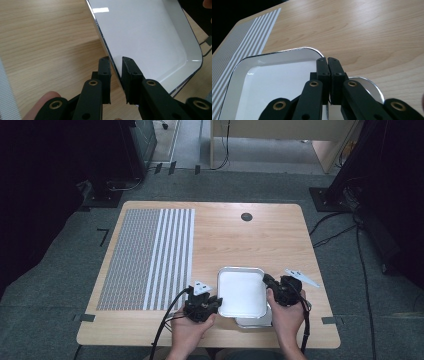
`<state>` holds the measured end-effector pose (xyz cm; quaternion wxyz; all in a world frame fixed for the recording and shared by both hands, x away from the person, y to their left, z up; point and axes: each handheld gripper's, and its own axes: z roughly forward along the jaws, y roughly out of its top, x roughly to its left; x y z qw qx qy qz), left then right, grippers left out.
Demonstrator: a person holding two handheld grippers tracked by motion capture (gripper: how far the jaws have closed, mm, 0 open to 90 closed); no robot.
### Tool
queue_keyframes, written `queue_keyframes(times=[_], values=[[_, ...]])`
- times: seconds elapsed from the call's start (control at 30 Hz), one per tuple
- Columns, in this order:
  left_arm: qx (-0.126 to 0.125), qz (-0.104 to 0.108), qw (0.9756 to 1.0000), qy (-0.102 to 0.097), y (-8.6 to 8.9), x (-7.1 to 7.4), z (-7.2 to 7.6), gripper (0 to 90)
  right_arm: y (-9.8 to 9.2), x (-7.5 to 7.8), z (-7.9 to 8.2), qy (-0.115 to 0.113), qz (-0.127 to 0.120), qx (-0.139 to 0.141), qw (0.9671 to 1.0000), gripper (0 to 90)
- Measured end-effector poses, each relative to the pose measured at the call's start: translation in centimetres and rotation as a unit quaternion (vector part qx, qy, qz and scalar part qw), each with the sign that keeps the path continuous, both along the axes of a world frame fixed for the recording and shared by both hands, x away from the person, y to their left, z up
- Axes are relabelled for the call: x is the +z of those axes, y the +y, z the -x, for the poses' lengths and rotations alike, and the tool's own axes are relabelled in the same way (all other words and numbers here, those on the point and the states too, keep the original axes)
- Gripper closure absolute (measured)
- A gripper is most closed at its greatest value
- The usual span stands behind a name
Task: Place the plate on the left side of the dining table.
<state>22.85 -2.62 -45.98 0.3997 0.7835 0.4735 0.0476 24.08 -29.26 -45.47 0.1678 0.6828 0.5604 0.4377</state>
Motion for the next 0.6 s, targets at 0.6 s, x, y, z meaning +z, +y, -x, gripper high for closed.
queue_keyframes(times=[0.6], values=[[0.033, 0.015, 0.9991, -0.021, 5.7, 1.2, -1.0, 80.1, 5.4, 0.4, -2.5, 0.006, 0.005, 0.025, 0.9996, 89.3]])
